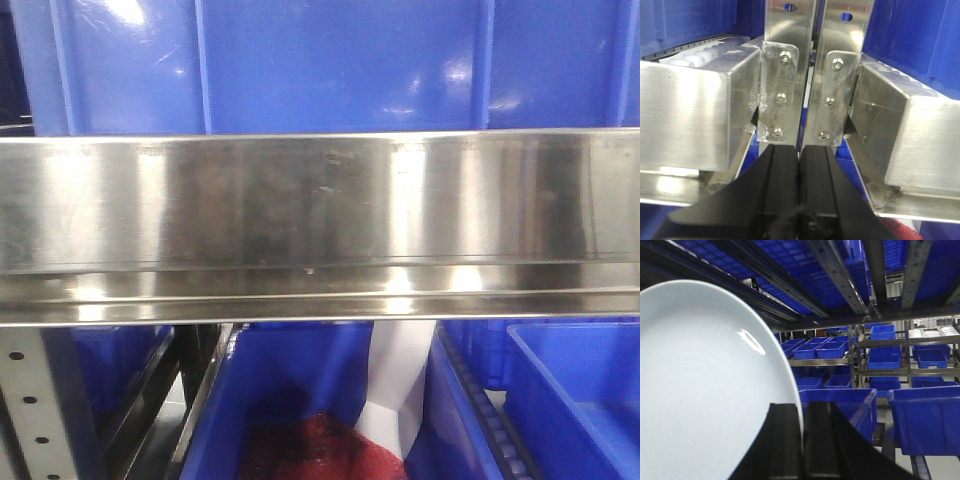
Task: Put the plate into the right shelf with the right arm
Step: 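Lower the plate into the blue bin and open the right gripper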
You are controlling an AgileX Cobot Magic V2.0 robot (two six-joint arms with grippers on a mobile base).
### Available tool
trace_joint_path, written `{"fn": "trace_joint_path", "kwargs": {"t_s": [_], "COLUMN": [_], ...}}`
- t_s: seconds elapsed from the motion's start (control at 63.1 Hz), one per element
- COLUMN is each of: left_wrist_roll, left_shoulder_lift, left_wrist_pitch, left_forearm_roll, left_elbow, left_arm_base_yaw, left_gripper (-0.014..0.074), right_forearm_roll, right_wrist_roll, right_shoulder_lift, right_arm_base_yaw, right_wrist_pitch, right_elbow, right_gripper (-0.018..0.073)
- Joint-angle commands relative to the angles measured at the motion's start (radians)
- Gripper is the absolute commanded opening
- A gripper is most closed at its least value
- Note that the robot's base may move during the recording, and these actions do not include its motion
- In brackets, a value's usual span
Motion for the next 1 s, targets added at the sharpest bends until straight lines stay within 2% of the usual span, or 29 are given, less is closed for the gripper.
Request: {"fn": "trace_joint_path", "kwargs": {"t_s": [0.0, 0.127, 0.317, 0.634, 0.824, 0.983], "left_wrist_roll": [-0.006, -0.006, -0.006, -0.006, -0.006, -0.006], "left_shoulder_lift": [-0.006, -0.006, -0.006, -0.006, -0.006, -0.006], "left_wrist_pitch": [-0.089, -0.089, -0.089, -0.089, -0.089, -0.089], "left_forearm_roll": [0.000, 0.000, 0.000, 0.000, 0.000, 0.000], "left_elbow": [0.009, 0.009, 0.009, 0.009, 0.009, 0.009], "left_arm_base_yaw": [-0.002, -0.002, -0.002, -0.002, -0.002, -0.002], "left_gripper": [-0.0047, -0.0047, -0.0047, -0.0047, -0.0047, -0.0047], "right_forearm_roll": [0.007, 0.007, 0.007, 0.007, 0.007, 0.007], "right_wrist_roll": [-0.001, -0.001, -0.001, -0.001, -0.001, -0.001], "right_shoulder_lift": [0.089, 0.252, 0.498, 0.828, 0.960, 1.042], "right_arm_base_yaw": [-0.002, -0.002, -0.002, 0.002, 0.033, 0.049], "right_wrist_pitch": [0.014, 0.125, 0.171, 0.175, 0.177, 0.252], "right_elbow": [-0.150, -0.320, -0.503, -0.667, -0.747, -0.806], "right_gripper": [0.0057, 0.0057, 0.0057, 0.0057, 0.0060, 0.0191]}}
